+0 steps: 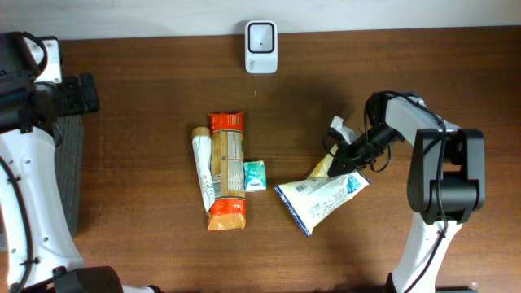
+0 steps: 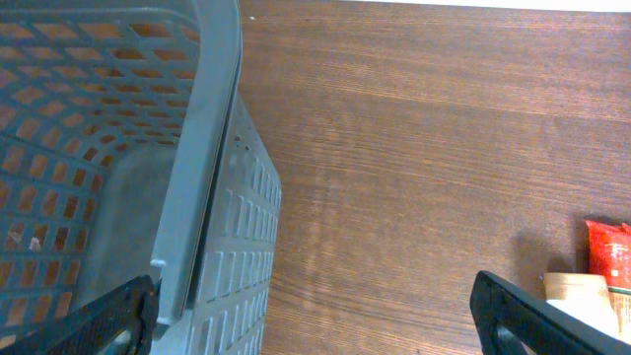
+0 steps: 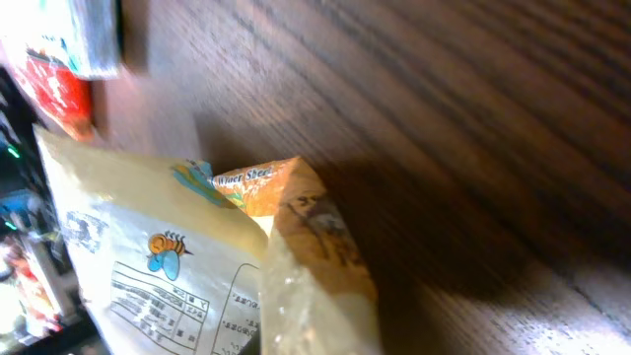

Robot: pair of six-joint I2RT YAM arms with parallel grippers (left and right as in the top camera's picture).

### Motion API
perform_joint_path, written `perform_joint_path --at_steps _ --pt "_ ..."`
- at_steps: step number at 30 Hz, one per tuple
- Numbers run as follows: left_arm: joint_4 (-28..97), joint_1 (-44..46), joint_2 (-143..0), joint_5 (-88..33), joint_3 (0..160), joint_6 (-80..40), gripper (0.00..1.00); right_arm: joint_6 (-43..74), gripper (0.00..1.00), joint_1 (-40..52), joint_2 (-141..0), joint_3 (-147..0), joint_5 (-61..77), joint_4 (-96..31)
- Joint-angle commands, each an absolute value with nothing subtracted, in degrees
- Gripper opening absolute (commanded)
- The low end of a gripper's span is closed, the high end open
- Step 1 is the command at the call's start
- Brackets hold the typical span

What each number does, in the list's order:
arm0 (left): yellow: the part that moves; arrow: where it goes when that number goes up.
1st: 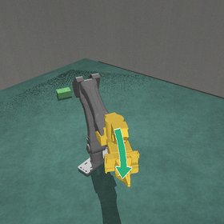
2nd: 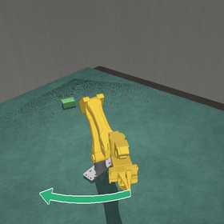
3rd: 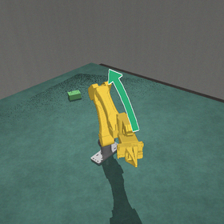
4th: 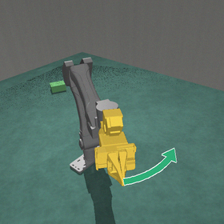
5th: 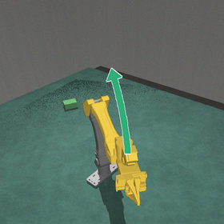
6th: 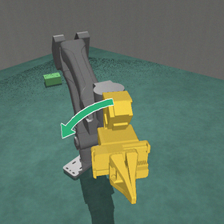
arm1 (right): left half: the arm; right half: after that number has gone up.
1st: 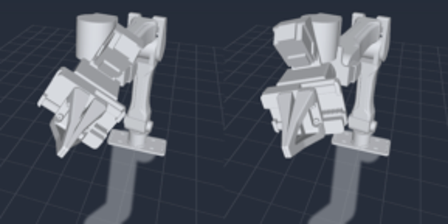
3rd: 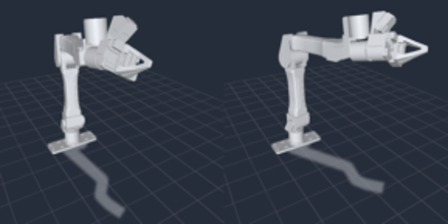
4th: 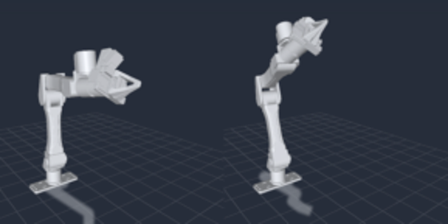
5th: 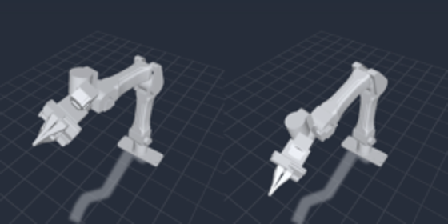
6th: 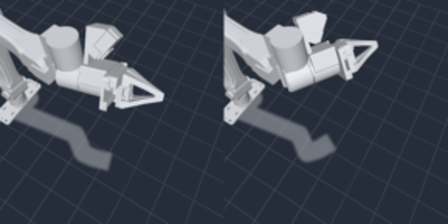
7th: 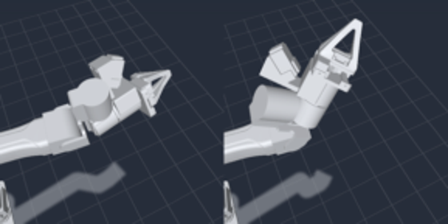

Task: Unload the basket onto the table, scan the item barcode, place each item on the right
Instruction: 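Raise the printed bag to the barcode scanner with the right gripper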

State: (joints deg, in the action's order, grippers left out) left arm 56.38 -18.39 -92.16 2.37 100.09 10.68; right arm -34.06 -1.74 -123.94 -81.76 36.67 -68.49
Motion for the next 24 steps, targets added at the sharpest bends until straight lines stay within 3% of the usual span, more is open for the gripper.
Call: perform_joint_path --at_steps 1,7,15,21,24 --pt "56.3 -18.5 -92.3 2.2 100.4 10.2 0.99 -25.5 0.04 -2.0 -122.9 -86.9 42.3 -70.9" --pt "56.3 -18.5 -92.3 2.2 100.4 10.2 0.99 -14.3 0.04 -2.0 -112.3 -95.7 49.6 -68.2" --pt "56.3 -18.5 -92.3 2.1 100.4 10.2 0.99 7.6 0.04 -3.6 -97.6 -95.9 53.8 -48.6" --pt "56.3 -18.5 -92.3 2.2 100.4 10.2 0.99 29.4 0.04 -3.6 -96.5 -95.9 53.1 -29.0" --pt "56.3 -18.5 -92.3 2.1 100.4 10.2 0.99 30.6 0.04 -2.2 -96.5 -95.8 49.6 -26.2"
